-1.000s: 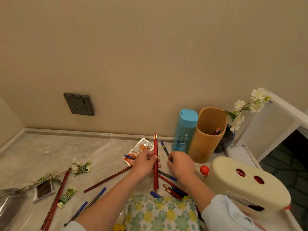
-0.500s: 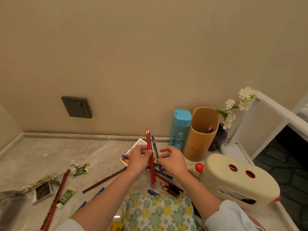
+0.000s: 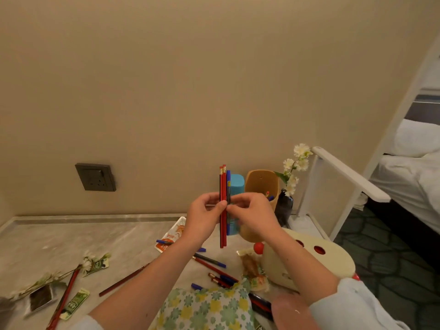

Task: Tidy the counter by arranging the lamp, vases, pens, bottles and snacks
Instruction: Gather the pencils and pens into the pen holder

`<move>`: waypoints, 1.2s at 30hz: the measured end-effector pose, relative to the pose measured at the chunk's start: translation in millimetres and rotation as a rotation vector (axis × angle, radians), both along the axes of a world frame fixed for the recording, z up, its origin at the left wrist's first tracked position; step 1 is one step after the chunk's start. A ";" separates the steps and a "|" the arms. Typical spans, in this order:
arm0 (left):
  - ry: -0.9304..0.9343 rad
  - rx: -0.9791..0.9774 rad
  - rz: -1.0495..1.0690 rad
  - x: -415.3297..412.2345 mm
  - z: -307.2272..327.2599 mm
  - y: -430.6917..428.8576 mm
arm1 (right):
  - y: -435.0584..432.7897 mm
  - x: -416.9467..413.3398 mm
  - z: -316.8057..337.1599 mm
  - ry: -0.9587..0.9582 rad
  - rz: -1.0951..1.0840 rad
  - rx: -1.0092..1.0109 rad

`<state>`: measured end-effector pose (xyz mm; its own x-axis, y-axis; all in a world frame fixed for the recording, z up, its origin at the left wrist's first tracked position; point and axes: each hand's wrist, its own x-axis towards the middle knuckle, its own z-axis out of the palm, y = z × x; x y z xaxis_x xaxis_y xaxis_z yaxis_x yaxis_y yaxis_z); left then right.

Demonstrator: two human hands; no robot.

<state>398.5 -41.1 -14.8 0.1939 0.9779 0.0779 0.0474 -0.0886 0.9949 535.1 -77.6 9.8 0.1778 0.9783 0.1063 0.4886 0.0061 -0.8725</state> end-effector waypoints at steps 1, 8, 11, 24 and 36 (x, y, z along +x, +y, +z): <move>-0.012 0.025 -0.008 7.3 7.5 0.9 | 0.3 7.8 7.1 -0.017 -0.017 0.026; -0.034 0.243 -0.028 59.6 61.0 5.3 | 4.3 53.3 54.2 -0.224 -0.147 0.232; 0.002 0.292 0.020 77.7 69.9 8.7 | 9.4 69.2 62.4 -0.287 -0.174 0.268; 0.339 0.276 0.021 95.8 11.5 26.7 | 29.8 94.8 -3.0 -0.522 -0.095 0.055; 0.276 0.238 0.052 63.5 -4.6 15.2 | 4.1 68.9 -17.4 -0.377 -0.175 0.358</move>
<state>462.0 -25.9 -19.5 0.1894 0.9478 0.2566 0.3215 -0.3068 0.8958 604.0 -73.4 -7.6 0.2198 0.8283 0.5153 0.7874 0.1612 -0.5950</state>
